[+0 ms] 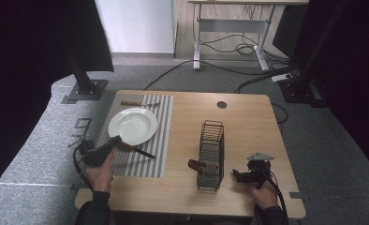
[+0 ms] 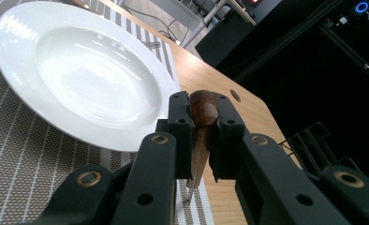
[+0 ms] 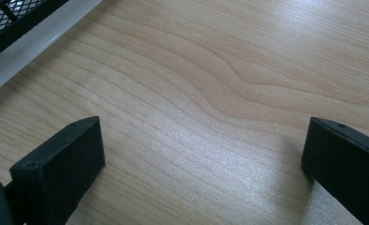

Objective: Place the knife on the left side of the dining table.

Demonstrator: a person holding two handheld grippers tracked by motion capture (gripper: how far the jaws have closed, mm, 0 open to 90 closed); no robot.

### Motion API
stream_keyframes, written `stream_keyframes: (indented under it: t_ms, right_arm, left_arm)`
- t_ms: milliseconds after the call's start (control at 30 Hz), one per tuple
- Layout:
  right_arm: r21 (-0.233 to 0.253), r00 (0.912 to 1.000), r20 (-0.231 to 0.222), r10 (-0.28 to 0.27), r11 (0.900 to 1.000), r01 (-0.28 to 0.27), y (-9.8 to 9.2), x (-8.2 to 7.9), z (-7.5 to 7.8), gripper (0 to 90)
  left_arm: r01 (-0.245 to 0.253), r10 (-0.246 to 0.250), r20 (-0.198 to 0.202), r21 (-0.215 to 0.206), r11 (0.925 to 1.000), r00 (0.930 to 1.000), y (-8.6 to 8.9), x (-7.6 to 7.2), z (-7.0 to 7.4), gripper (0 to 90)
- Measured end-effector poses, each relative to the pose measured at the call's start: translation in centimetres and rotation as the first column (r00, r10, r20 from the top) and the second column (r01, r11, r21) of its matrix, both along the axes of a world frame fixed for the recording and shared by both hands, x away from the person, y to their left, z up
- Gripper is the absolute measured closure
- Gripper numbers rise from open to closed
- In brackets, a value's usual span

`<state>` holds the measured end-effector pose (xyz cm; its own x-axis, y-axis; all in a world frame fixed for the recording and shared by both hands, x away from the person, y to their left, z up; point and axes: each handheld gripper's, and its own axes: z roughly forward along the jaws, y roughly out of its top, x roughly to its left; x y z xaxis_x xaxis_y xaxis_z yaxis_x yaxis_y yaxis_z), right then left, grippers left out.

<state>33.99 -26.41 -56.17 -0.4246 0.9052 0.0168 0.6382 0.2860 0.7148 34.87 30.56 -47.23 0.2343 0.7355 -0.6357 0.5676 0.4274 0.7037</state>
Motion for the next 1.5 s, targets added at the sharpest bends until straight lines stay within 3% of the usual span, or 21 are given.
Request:
stream_keyframes:
  t_ms: [200, 467, 600, 633, 700, 1133, 1500]
  right_arm:
    - [0.0, 1.0, 0.0, 0.0, 1.0, 0.0, 0.0, 0.0, 0.0, 0.0]
    - [0.0, 1.0, 0.0, 0.0, 1.0, 0.0, 0.0, 0.0, 0.0, 0.0]
    - [0.0, 1.0, 0.0, 0.0, 1.0, 0.0, 0.0, 0.0, 0.0, 0.0]
    - [0.0, 1.0, 0.0, 0.0, 1.0, 0.0, 0.0, 0.0, 0.0, 0.0]
    - [0.0, 1.0, 0.0, 0.0, 1.0, 0.0, 0.0, 0.0, 0.0, 0.0]
    - [0.0, 1.0, 0.0, 0.0, 1.0, 0.0, 0.0, 0.0, 0.0, 0.0]
    - [0.0, 1.0, 0.0, 0.0, 1.0, 0.0, 0.0, 0.0, 0.0, 0.0]
  left_arm:
    - [-0.035, 0.035, 0.006, 0.058, 0.9977, 0.9994, 0.5, 0.0, -0.7, 77.1]
    - [-0.042, 0.04, 0.019, 0.127, 0.9911, 0.999, 0.5, 0.1, -0.9, 73.9]
    - [-0.045, 0.04, 0.031, 0.169, 0.9846, 0.9987, 0.6, 0.1, -1.1, 71.6]
    - [-0.055, 0.049, 0.032, 0.201, 0.9782, 0.9983, 0.7, 0.0, -1.2, 70.4]
    - [-0.06, 0.055, 0.03, 0.218, 0.9741, 0.9981, 0.9, 0.0, -1.4, 69.0]
    - [-0.058, 0.06, -0.003, 0.191, 0.98, 0.9982, 2.4, 0.5, -3.2, 66.1]
    - [-0.064, 0.067, -0.012, 0.2, 0.9777, 0.9977, 3.0, 1.0, -4.2, 63.7]
